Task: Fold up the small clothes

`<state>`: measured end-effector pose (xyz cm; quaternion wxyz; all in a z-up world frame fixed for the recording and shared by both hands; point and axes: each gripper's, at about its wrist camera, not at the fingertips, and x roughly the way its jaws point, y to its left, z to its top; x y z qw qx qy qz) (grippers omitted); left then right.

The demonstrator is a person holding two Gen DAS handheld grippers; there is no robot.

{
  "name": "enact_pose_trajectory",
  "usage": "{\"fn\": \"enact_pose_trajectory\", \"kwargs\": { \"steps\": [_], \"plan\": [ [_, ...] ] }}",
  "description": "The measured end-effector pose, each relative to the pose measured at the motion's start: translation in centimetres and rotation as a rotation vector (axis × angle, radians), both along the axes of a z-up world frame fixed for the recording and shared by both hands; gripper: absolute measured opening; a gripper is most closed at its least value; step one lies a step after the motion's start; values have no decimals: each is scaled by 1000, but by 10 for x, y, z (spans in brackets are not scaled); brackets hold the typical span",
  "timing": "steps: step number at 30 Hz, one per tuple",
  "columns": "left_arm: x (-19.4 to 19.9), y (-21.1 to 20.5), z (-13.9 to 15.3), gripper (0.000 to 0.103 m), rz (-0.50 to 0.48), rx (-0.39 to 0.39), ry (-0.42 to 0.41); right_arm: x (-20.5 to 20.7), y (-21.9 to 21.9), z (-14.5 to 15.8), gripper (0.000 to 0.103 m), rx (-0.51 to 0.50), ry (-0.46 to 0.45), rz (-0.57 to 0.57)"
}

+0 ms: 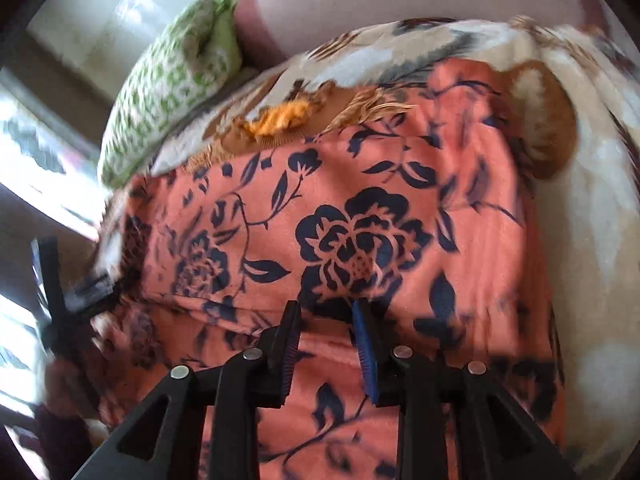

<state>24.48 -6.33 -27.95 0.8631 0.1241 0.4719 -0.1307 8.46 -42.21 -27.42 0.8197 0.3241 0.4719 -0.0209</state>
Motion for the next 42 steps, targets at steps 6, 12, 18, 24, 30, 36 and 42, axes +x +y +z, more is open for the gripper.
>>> {"fn": "enact_pose_trajectory", "kwargs": {
  "steps": [6,12,18,24,30,36,42],
  "plan": [
    [-70,71,34,103,66,26,-117,-87,13,32,35,-17,-113,16],
    [-141,127,39,103,35,-37,-56,-147,53,57,68,-67,-167,62],
    [-180,150,25,103,47,-50,51,-185,98,81,68,-173,-100,178],
    [-208,165,15,103,81,-70,93,-215,149,74,68,-393,9,256],
    [-210,176,9,103,149,-102,125,-213,195,31,68,-589,121,300],
    [-210,185,12,103,174,-123,129,-213,174,-3,30,-627,227,277],
    [-207,189,13,91,164,-103,116,-231,82,17,4,-386,237,76]
  ]
}}
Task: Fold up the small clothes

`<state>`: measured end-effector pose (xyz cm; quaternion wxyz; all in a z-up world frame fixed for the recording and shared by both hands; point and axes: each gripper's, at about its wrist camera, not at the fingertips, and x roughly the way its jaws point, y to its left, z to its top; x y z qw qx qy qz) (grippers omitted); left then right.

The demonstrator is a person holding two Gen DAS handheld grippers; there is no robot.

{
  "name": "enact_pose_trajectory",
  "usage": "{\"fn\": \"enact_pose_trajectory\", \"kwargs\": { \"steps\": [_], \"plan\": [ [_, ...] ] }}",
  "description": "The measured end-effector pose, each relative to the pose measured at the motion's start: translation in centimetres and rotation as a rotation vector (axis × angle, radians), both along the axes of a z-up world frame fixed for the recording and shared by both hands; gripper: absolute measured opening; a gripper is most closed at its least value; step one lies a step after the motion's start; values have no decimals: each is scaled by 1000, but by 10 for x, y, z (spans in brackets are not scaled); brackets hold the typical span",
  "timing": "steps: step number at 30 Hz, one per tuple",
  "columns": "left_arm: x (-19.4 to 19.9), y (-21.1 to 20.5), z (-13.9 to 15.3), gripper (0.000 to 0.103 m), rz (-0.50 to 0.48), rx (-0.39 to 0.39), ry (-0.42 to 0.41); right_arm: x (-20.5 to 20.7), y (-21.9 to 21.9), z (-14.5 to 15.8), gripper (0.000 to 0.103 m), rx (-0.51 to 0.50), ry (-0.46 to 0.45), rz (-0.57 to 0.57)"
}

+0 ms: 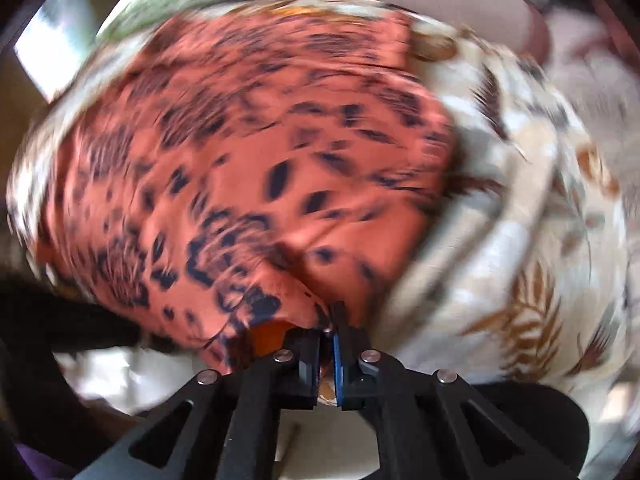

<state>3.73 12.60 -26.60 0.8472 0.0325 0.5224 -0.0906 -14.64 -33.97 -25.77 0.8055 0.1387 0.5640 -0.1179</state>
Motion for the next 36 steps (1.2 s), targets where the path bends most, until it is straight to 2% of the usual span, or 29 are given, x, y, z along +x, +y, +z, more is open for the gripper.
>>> {"fn": "enact_pose_trajectory", "kwargs": {
  "steps": [2,5,8,14,16,18,19,20,22,24,25,27,30,33,36],
  "plan": [
    [-1,-2,-2,85,-13,-4,11,-9,-27,8,4,77,-42,-77],
    [-6,-12,-8,72,-56,-46,68,-15,-40,11,4,171,-79,-115],
    [-9,-22,-16,72,-71,-52,106,-18,-45,10,4,226,-102,-124],
    [-6,-31,-36,73,-91,-64,166,-22,-39,7,4,247,-106,-134],
    [-5,-36,-38,73,-116,-92,152,-21,-40,6,4,257,-108,-139],
    [-4,-42,-44,73,-128,-76,148,-17,-39,3,4,263,-107,-139],
    [-4,-44,-48,69,-137,-80,158,-16,-37,4,4,261,-106,-133],
    [-3,-46,-53,53,-146,-92,176,-15,-36,5,4,259,-105,-127],
    [-4,-44,-58,46,-149,-119,190,-13,-33,7,4,257,-107,-115],
    [-7,-41,-57,18,-168,-154,190,-12,-34,10,4,259,-116,-115],
    [-7,-39,-56,15,-179,-179,194,-12,-36,12,4,267,-122,-117],
    [-7,-34,-54,10,-185,-199,199,-11,-39,16,4,295,-138,-121],
    [-1,-31,-48,7,-195,-232,202,-11,-47,25,4,334,-164,-132],
    [5,-29,-28,7,-218,-339,197,-13,-58,35,4,390,-197,-153],
    [16,-27,3,7,-252,-439,161,-12,-76,51,4,432,-251,-183]
  ]
}}
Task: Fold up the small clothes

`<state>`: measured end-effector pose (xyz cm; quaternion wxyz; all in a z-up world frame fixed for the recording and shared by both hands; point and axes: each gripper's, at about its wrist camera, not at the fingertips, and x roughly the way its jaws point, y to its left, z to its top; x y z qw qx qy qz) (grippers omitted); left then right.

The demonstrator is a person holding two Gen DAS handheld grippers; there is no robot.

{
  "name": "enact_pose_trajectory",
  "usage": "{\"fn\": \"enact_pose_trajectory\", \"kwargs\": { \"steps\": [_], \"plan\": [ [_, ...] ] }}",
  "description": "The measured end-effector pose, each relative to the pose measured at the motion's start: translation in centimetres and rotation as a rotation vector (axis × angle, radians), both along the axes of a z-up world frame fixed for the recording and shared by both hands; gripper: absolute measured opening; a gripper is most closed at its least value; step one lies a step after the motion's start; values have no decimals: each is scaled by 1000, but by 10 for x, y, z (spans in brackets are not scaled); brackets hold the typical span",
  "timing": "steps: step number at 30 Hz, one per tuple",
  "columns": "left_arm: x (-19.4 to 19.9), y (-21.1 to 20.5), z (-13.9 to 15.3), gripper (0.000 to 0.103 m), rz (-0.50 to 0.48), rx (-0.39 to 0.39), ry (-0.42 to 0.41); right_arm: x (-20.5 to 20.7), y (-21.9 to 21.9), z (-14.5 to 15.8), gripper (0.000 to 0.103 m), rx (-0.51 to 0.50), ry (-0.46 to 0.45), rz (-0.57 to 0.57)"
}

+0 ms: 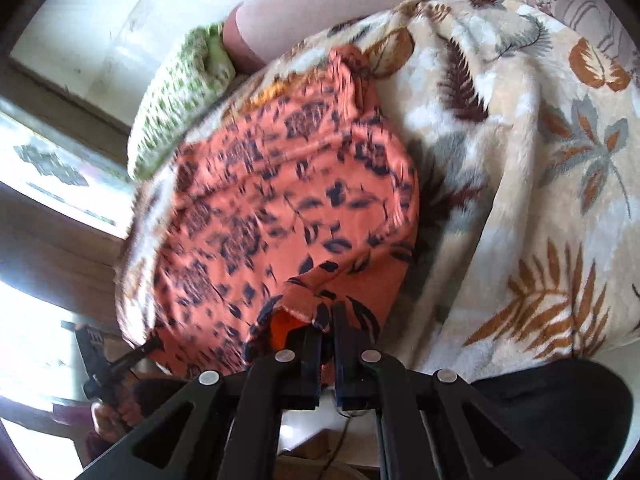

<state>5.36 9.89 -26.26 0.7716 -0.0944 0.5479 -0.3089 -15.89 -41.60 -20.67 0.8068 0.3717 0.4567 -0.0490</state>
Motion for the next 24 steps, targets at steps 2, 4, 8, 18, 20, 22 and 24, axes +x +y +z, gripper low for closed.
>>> {"fn": "enact_pose_trajectory", "kwargs": {
  "steps": [2,4,8,18,20,22,24],
  "plan": [
    [14,-2,22,7,-5,-75,-19,3,-16,10,4,32,-43,-31],
    [35,-8,45,7,4,-146,-34,12,-35,20,4,64,-97,-71],
    [83,-24,77,7,24,-227,-61,41,-67,31,4,80,-153,-126],
    [237,-101,81,7,63,-194,-63,179,-163,16,4,118,-182,-261],
    [268,-122,72,7,72,-162,-51,215,-179,2,4,121,-157,-283],
    [292,-141,63,7,77,-143,-49,243,-192,-11,4,121,-143,-293],
    [315,-158,51,8,81,-103,-45,267,-204,-28,4,126,-126,-306]
  ]
}}
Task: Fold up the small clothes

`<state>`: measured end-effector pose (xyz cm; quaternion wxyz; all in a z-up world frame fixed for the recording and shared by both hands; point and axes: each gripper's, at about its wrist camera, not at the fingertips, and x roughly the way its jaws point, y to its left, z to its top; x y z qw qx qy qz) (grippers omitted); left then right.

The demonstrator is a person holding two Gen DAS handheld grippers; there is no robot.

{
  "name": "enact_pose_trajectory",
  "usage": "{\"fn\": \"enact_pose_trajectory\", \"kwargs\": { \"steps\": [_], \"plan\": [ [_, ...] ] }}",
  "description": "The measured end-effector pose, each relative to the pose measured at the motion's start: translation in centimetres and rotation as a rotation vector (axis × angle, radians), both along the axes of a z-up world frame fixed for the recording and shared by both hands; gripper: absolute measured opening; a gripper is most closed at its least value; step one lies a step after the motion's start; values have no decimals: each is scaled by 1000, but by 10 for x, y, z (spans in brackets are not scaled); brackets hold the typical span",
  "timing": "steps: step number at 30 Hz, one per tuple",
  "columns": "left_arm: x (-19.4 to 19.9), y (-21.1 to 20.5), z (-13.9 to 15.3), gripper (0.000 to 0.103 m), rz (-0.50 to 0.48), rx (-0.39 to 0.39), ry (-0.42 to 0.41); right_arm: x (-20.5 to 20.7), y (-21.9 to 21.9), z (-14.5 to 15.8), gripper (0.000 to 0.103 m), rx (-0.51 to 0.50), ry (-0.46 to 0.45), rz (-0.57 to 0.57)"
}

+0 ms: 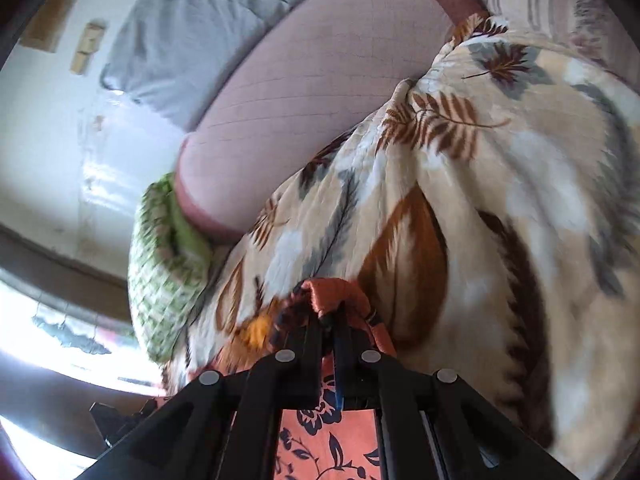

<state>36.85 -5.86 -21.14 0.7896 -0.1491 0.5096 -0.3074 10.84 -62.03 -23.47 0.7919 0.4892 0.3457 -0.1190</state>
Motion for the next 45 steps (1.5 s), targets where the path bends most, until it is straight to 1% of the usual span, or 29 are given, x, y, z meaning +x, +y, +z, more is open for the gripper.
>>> {"fn": "enact_pose_trajectory", "kwargs": {
  "steps": [1,2,4,5,7,10,11,12,13,14,15,16,18,19,20,21,23,24,25,26,27,29,32,34,36,38,40,42,45],
  "plan": [
    [11,-7,-10,8,11,34,29,13,-7,-13,4,26,11,-11],
    [23,-11,-24,8,36,60,71,23,-14,-27,8,69,7,-27],
    [42,-11,-52,9,95,70,145,38,-25,-54,8,135,13,-47],
    [48,-9,-67,9,122,52,183,42,-29,-63,8,146,23,-50],
    [49,-4,-81,9,149,9,207,48,-36,-87,8,173,50,-54],
    [40,15,-79,11,192,-112,175,36,-43,-99,8,215,-23,-73],
    [36,22,-74,17,213,-159,155,29,-45,-96,9,206,-58,-80],
    [31,31,-66,37,260,-199,115,23,-46,-92,10,194,-86,-84],
    [24,41,-56,53,328,-206,58,17,-46,-87,10,177,-97,-91],
    [14,53,-44,79,406,-209,-3,13,-45,-83,10,165,-101,-90],
    [1,63,-32,82,473,-224,-63,9,-42,-76,16,145,-101,-88],
    [-9,70,-22,82,502,-237,-108,3,-39,-65,24,97,-93,-106],
    [-34,71,-2,82,487,-202,-175,-12,-37,-46,77,45,-135,-152],
    [-47,68,5,82,474,-176,-197,-24,-36,-36,79,37,-192,-197],
    [-61,66,9,82,466,-154,-213,-31,-34,-29,79,32,-216,-224],
    [-76,63,11,82,464,-130,-222,-33,-28,-18,79,18,-210,-200],
    [-98,50,8,82,468,-63,-225,-22,-3,-3,76,-59,-143,-81],
    [-107,44,3,82,462,-35,-223,-15,12,2,71,-106,-107,-34],
    [-112,38,-3,82,448,-9,-214,-4,37,7,68,-176,-62,49],
    [-114,32,-10,82,429,23,-200,7,65,8,62,-228,-26,139],
    [-114,27,-18,82,420,67,-184,11,82,6,51,-254,-7,197],
    [-113,25,-32,82,432,141,-158,31,130,-1,36,-301,42,337],
    [-105,29,-54,82,445,239,-95,65,196,-19,36,-335,96,483],
    [-98,37,-64,82,455,251,-53,91,230,-31,36,-355,116,550],
    [-89,44,-73,82,471,261,-6,113,249,-38,36,-363,123,574],
    [-79,46,-81,82,478,267,34,145,262,-50,36,-367,160,581],
    [-71,47,-83,82,478,247,53,180,265,-57,37,-420,179,553],
    [-68,45,-77,82,482,235,29,206,259,-55,37,-458,166,479],
    [-64,39,-60,82,482,264,-59,219,232,-44,37,-440,114,345]
  ]
}}
